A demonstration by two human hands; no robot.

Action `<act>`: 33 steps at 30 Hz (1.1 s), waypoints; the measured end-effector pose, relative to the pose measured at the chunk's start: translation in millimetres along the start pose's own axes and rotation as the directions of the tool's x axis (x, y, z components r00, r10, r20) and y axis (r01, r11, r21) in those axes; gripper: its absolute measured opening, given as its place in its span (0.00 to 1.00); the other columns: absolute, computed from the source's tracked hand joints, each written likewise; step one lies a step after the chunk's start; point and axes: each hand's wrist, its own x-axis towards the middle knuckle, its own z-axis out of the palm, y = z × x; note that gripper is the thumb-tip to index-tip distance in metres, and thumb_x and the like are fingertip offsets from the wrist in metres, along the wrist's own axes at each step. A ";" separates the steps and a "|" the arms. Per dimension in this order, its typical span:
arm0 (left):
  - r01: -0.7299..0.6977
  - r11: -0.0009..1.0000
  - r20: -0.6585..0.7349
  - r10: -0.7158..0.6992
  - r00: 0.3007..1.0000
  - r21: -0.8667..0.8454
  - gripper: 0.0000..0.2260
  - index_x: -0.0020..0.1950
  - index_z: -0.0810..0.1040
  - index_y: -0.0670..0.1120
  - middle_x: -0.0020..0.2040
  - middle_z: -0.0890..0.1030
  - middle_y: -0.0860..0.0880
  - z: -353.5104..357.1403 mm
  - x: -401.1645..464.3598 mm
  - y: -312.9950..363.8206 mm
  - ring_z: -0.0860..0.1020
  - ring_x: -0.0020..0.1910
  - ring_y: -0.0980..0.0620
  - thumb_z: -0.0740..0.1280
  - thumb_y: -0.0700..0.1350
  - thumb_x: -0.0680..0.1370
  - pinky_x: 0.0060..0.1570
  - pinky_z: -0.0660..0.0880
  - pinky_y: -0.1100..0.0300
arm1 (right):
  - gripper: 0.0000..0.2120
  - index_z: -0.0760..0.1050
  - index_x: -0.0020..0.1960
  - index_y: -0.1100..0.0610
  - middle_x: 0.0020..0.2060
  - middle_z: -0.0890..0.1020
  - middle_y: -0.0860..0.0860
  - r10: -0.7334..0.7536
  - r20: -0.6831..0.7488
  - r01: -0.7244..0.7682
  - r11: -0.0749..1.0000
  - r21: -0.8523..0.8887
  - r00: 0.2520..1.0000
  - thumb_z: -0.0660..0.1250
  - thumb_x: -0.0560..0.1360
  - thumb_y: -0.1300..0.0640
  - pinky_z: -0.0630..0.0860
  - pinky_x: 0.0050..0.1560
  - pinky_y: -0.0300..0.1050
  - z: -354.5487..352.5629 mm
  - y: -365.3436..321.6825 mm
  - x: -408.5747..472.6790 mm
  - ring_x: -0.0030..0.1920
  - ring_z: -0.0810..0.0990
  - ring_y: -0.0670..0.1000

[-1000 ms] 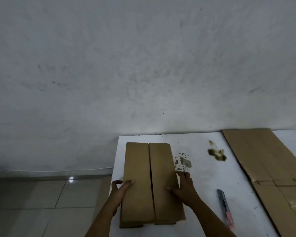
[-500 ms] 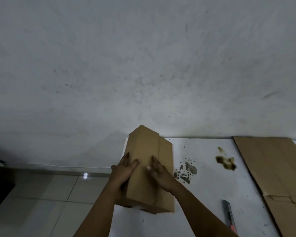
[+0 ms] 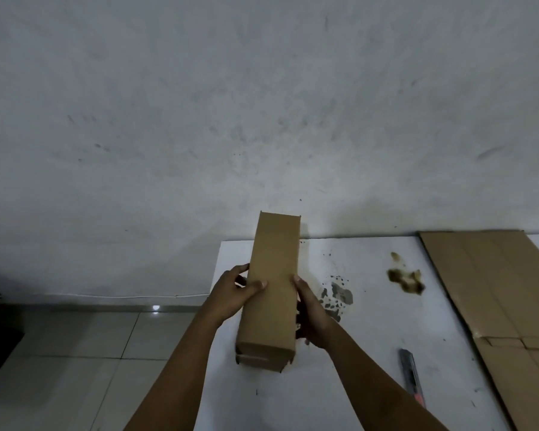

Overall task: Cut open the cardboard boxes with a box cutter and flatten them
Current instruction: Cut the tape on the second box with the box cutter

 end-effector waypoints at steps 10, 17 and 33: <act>-0.072 0.989 0.150 0.091 0.984 -0.126 0.35 0.73 0.59 0.71 0.76 0.61 0.52 63.2 5.4 -29.5 0.63 0.75 0.48 0.54 0.80 0.68 0.72 0.64 0.48 | 0.31 0.72 0.69 0.58 0.62 0.81 0.60 -0.106 -0.080 0.119 0.978 0.172 0.991 0.71 0.74 0.40 0.74 0.64 0.66 -65.3 -13.9 -19.4 0.62 0.80 0.64; -0.197 0.929 0.068 0.185 0.980 0.312 0.44 0.78 0.60 0.60 0.77 0.61 0.54 92.2 16.6 -51.6 0.63 0.74 0.44 0.41 0.81 0.68 0.70 0.66 0.41 | 0.17 0.74 0.67 0.52 0.52 0.79 0.49 -0.249 -0.516 0.080 0.942 -0.327 0.819 0.63 0.81 0.47 0.74 0.51 0.51 -105.2 -25.0 -26.9 0.50 0.78 0.50; -0.225 0.920 0.060 0.218 0.974 0.320 0.32 0.77 0.64 0.56 0.77 0.58 0.48 121.8 10.6 -57.3 0.64 0.73 0.45 0.62 0.67 0.76 0.72 0.66 0.44 | 0.53 0.62 0.77 0.48 0.64 0.78 0.50 0.019 -0.302 -0.089 0.971 -0.223 0.953 0.80 0.58 0.34 0.79 0.53 0.58 -137.1 18.2 -19.2 0.57 0.80 0.55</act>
